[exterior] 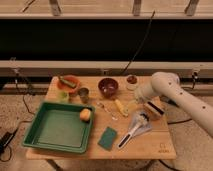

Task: Place fork in purple bowl

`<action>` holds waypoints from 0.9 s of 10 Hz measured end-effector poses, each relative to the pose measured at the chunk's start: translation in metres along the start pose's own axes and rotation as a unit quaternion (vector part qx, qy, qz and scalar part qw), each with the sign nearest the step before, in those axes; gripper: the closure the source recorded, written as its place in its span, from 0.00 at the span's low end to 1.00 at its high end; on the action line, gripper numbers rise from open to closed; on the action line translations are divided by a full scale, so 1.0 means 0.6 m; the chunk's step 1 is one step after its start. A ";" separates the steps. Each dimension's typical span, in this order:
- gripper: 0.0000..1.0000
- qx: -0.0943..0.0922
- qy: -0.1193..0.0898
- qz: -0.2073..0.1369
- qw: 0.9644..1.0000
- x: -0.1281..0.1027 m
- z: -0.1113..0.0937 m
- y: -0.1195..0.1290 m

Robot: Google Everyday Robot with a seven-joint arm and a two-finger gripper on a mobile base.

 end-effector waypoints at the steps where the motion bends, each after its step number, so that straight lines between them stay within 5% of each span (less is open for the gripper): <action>1: 0.20 0.001 -0.020 -0.006 1.000 -0.002 0.009 0.005; 4: 0.20 0.003 -0.039 -0.030 0.999 -0.024 0.032 0.013; 9: 0.20 -0.005 -0.039 -0.060 0.997 -0.054 0.065 0.023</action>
